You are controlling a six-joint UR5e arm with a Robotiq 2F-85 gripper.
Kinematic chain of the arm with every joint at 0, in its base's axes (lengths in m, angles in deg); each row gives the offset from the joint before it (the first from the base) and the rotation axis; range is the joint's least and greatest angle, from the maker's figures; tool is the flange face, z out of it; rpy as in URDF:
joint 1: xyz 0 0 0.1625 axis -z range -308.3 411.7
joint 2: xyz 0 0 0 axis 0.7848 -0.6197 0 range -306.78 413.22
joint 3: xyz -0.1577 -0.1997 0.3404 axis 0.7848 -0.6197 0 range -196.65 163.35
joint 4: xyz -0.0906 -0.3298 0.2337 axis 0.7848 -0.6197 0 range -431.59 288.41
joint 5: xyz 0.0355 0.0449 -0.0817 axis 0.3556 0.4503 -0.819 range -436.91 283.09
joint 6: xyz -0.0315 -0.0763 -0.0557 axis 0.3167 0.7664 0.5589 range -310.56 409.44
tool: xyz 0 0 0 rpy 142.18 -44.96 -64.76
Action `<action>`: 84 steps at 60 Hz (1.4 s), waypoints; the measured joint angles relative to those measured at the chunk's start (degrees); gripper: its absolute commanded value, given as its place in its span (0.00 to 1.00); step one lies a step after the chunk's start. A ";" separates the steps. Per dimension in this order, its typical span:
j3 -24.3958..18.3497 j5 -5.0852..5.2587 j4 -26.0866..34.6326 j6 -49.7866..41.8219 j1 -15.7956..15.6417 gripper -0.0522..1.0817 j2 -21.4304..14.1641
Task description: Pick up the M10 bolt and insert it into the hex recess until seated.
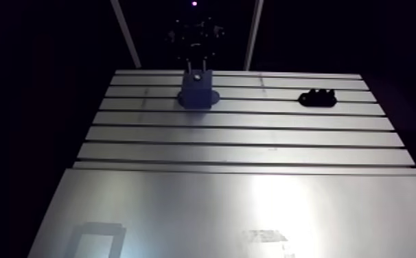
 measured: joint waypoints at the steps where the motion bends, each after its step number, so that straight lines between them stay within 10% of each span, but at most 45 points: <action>1: 0.02 -0.01 0.00 -0.01 0.01 0.57 0.00; 84: 0.54 0.00 0.02 0.41 0.08 0.60 0.39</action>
